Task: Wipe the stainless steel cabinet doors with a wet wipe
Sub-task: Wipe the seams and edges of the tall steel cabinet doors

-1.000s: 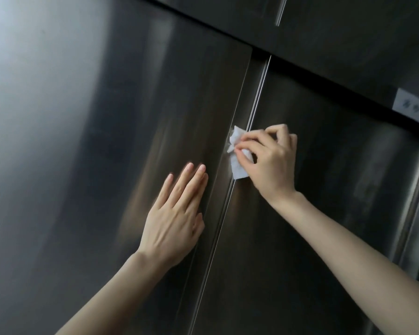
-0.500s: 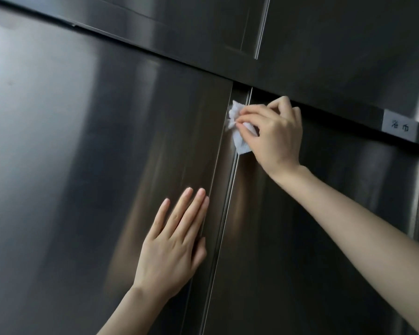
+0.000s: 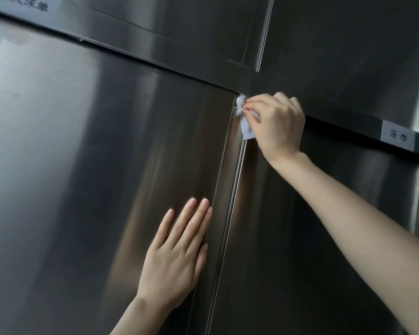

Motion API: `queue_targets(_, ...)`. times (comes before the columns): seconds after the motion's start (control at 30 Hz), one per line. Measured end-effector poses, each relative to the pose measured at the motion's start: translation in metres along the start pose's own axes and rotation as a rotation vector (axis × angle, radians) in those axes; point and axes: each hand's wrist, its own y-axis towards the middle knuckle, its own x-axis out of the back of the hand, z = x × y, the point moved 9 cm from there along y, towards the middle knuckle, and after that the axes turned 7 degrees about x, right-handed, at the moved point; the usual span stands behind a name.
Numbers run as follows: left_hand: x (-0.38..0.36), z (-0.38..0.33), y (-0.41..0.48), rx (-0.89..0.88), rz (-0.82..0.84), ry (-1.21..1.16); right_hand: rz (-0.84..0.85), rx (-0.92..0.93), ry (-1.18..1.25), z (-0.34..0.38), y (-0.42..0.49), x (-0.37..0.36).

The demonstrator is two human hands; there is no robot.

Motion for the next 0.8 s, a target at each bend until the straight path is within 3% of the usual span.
queue_targets(0.13, 0.004, 0.0, 0.003, 0.02, 0.051, -0.033, 0.013, -0.065, 0.112, 0.017, -0.029, 0.0)
queue_targets(0.33, 0.022, 0.016, -0.026, 0.088, 0.161, -0.102, 0.118, 0.03, 0.337, 0.097, -0.173, 0.02)
queue_targets(0.43, 0.027, 0.025, -0.066, 0.109, 0.239, -0.11, 0.2, 0.019, 0.38, 0.135, -0.251, 0.025)
queue_targets(0.63, 0.007, -0.011, -0.206, -0.114, 0.456, -0.131, 0.333, -0.067, 0.459, 0.198, -0.368, 0.033)
queue_targets(0.8, -0.001, -0.019, -0.273, -0.056, 0.577, -0.163, 0.55, 0.009, 0.638, 0.253, -0.447, 0.038)
